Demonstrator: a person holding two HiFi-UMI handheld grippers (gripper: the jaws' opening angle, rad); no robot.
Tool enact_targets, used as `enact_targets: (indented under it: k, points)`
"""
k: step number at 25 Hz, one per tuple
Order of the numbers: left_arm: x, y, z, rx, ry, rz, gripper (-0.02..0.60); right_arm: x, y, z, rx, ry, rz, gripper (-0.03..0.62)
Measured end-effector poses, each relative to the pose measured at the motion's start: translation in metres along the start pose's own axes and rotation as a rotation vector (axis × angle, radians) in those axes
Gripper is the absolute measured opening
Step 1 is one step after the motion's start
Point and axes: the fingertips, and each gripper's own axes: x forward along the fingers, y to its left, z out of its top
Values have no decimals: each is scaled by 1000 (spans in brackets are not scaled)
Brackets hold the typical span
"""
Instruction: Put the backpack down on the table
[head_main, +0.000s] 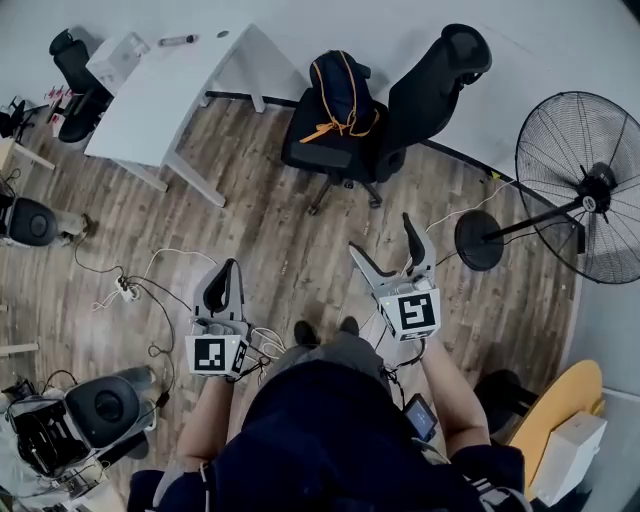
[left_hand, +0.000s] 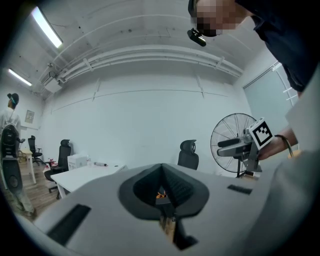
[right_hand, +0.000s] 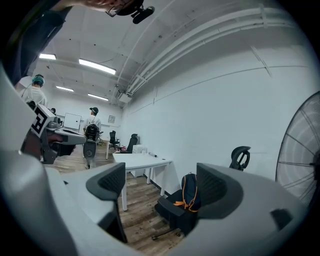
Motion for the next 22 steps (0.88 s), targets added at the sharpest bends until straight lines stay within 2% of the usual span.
enact_targets:
  k: [6,10,14,22]
  points:
    - [18,23,-5,-11,1,-27,5,49,-6,8,-21,-9,-14,453]
    - [49,39,-9,-8,3,-25,3,93,-20,8,-36,-9,0,451]
    - [100,59,-11,-7,8,2,3,148,-48,-2,-18,5,16,448]
    - [213,101,-9,-22,42,102,3,279,-114,-20,31,33,109,444]
